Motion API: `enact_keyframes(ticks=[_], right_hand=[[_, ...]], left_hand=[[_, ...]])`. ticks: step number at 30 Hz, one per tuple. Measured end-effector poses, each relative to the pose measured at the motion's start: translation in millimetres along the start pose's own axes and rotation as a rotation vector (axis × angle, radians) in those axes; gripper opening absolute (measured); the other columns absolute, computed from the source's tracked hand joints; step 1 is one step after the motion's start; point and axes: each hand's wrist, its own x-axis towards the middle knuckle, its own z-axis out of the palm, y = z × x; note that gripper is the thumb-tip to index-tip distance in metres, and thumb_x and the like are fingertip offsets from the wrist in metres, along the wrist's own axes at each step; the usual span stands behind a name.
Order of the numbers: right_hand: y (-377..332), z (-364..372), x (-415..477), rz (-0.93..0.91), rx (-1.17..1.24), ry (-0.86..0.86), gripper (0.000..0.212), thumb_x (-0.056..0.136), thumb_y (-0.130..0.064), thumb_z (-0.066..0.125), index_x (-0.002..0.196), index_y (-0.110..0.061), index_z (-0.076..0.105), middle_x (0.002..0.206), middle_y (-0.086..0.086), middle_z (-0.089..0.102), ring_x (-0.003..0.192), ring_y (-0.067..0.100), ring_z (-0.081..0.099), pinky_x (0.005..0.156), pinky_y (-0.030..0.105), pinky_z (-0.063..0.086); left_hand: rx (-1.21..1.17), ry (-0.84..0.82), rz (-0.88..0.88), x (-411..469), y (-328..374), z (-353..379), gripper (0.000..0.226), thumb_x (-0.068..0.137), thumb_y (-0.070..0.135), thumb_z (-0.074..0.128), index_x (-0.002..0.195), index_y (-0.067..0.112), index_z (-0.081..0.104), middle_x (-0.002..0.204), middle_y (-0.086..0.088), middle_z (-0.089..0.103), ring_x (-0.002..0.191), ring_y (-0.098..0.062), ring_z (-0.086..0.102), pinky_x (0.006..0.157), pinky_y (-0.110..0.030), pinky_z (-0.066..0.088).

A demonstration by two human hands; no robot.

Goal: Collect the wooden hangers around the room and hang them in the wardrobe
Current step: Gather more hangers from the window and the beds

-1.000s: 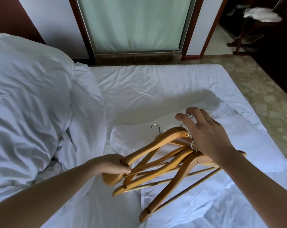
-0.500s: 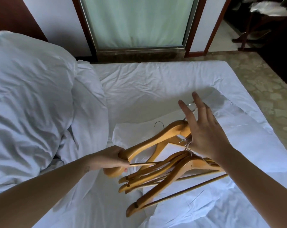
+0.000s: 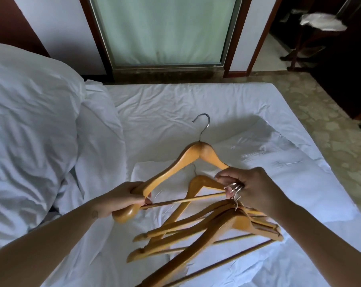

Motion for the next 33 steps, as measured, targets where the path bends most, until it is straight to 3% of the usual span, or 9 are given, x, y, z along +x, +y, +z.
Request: enact_keyframes(ticks=[3, 5, 8, 10, 13, 18, 22, 26, 33], right_hand=[[-10.1, -18.0, 16.7, 0.142, 0.171, -0.013, 0.056, 0.074, 0.021, 0.062, 0.08, -0.034, 0.07, 0.061, -0.016, 0.069, 0.068, 0.008, 0.071, 0.066, 0.024, 0.056], [-17.3, -23.0, 29.1, 0.175, 0.223, 0.024, 0.036, 0.08, 0.007, 0.067, 0.084, -0.028, 0.073, 0.056, 0.002, 0.066, 0.047, 0.011, 0.059, 0.053, 0.024, 0.047], [-21.1, -25.5, 45.1, 0.171, 0.099, 0.154, 0.026, 0.085, -0.029, 0.069, 0.11, -0.027, 0.067, 0.039, -0.006, 0.052, 0.036, 0.007, 0.044, 0.05, 0.02, 0.042], [-30.3, -29.8, 53.6, 0.155, 0.04, 0.165, 0.026, 0.087, -0.032, 0.065, 0.113, -0.026, 0.065, 0.038, -0.012, 0.052, 0.036, 0.004, 0.05, 0.051, 0.011, 0.041], [-45.1, -25.6, 55.3, 0.161, 0.147, 0.076, 0.014, 0.09, -0.025, 0.064, 0.1, -0.02, 0.072, 0.043, -0.014, 0.056, 0.033, 0.006, 0.047, 0.044, 0.017, 0.04], [-43.8, -5.8, 39.9, 0.058, 0.071, 0.234, 0.015, 0.095, -0.019, 0.057, 0.086, -0.019, 0.069, 0.058, -0.019, 0.063, 0.055, 0.01, 0.065, 0.055, 0.029, 0.052], [-36.0, -14.6, 53.4, 0.09, -0.039, 0.226, 0.025, 0.097, -0.017, 0.052, 0.121, -0.021, 0.055, 0.052, 0.01, 0.056, 0.043, 0.026, 0.057, 0.05, 0.043, 0.053], [-31.7, -19.2, 76.5, 0.152, -0.312, 0.168, 0.053, 0.097, -0.037, 0.049, 0.144, -0.025, 0.027, 0.064, 0.011, 0.062, 0.057, 0.028, 0.062, 0.063, 0.043, 0.057], [-25.3, -31.2, 104.5, 0.176, -0.514, 0.175, 0.046, 0.093, -0.038, 0.056, 0.131, -0.033, 0.03, 0.077, 0.008, 0.057, 0.072, 0.029, 0.057, 0.066, 0.036, 0.051]], left_hand=[[-0.039, 0.001, -0.017, 1.9, -4.5, 1.0, 0.02, 0.086, -0.003, 0.057, 0.103, 0.001, 0.065, 0.095, -0.012, 0.075, 0.093, -0.026, 0.072, 0.098, -0.044, 0.05], [-0.046, 0.002, -0.021, 0.9, -9.5, 6.3, 0.019, 0.085, -0.004, 0.057, 0.102, 0.001, 0.065, 0.095, -0.014, 0.074, 0.093, -0.027, 0.071, 0.098, -0.046, 0.05], [-0.084, -0.043, -0.025, -1.7, -13.0, 20.7, 0.019, 0.084, -0.004, 0.058, 0.102, 0.001, 0.065, 0.096, -0.016, 0.073, 0.095, -0.027, 0.071, 0.096, -0.044, 0.052], [-0.091, -0.074, -0.025, -2.4, -10.3, 29.9, 0.021, 0.084, 0.0, 0.062, 0.104, 0.003, 0.063, 0.094, -0.012, 0.073, 0.095, -0.026, 0.071, 0.093, -0.04, 0.054], [-0.135, -0.09, 0.004, -4.0, -0.9, 39.8, 0.036, 0.069, 0.02, 0.073, 0.101, 0.005, 0.065, 0.094, -0.016, 0.071, 0.095, -0.032, 0.069, 0.089, -0.039, 0.055], [-0.165, -0.072, 0.02, -2.1, 8.1, 52.3, 0.046, 0.057, 0.03, 0.073, 0.093, 0.003, 0.064, 0.094, -0.022, 0.07, 0.092, -0.035, 0.069, 0.087, -0.045, 0.053], [-0.188, -0.078, 0.021, -3.8, 1.9, 51.4, 0.034, 0.065, 0.017, 0.066, 0.095, 0.003, 0.063, 0.093, -0.017, 0.072, 0.093, -0.031, 0.07, 0.086, -0.045, 0.054], [-0.242, -0.084, 0.024, -7.3, -5.4, 52.9, 0.034, 0.068, 0.008, 0.061, 0.102, 0.003, 0.062, 0.096, -0.016, 0.073, 0.096, -0.035, 0.069, 0.083, -0.04, 0.057], [-0.076, -0.041, 0.195, -5.1, 10.2, 63.9, 0.033, 0.068, 0.026, 0.071, 0.098, 0.012, 0.063, 0.086, 0.001, 0.074, 0.083, -0.013, 0.07, 0.085, -0.036, 0.054]])
